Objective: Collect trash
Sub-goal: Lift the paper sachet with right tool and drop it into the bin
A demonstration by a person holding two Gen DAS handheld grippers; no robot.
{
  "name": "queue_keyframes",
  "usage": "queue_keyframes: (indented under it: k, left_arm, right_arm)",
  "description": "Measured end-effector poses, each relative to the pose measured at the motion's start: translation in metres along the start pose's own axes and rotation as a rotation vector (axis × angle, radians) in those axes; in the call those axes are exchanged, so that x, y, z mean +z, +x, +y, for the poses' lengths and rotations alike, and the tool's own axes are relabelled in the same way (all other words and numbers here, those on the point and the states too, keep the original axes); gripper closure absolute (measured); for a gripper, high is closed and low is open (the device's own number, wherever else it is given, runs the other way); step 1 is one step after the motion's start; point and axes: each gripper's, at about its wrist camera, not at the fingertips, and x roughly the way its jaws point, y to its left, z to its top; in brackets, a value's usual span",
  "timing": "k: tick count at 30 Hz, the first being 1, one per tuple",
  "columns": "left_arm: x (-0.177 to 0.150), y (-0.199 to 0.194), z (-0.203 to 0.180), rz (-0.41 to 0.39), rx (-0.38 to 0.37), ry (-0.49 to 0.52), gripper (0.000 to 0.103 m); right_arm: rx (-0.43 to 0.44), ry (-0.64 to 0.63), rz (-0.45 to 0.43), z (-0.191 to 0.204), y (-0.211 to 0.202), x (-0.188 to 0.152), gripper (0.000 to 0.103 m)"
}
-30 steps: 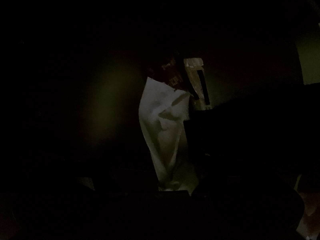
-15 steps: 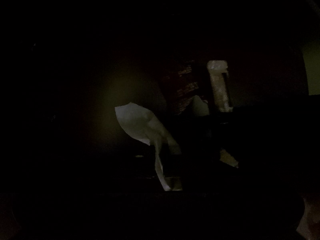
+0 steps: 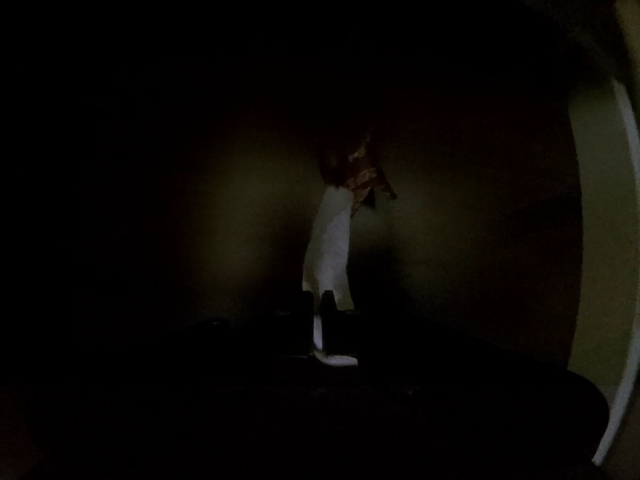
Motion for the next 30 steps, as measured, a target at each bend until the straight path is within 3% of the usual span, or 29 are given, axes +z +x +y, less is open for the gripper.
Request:
queue_keyframes:
  k: [6,11,17,22,25,30]
  left_arm:
    - [-0.008,-0.072,-0.014,-0.016,-0.015,0.005,0.101]
    - [0.012,-0.13,-0.001,0.001,-0.028,0.0,0.101]
    - [0.03,-0.184,-0.008,-0.004,-0.061,0.049,0.101]
    - [0.044,-0.205,-0.012,-0.011,-0.081,0.058,0.101]
    - [0.044,-0.218,-0.011,-0.021,-0.091,0.05,0.101]
    - [0.043,-0.223,-0.026,-0.036,-0.108,0.055,0.1]
  right_arm:
    - [-0.008,0.087,-0.279,-0.018,-0.16,0.055,0.089]
    - [-0.042,0.126,-0.482,-0.034,-0.273,0.104,0.089]
    - [-0.022,0.148,-0.771,-0.07,-0.374,0.176,0.089]
    - [-0.011,0.12,-0.97,-0.083,-0.447,0.238,0.088]
    - [-0.033,0.05,-0.928,-0.086,-0.445,0.274,0.088]
    - [-0.073,-0.017,-0.723,-0.082,-0.403,0.327,0.088]
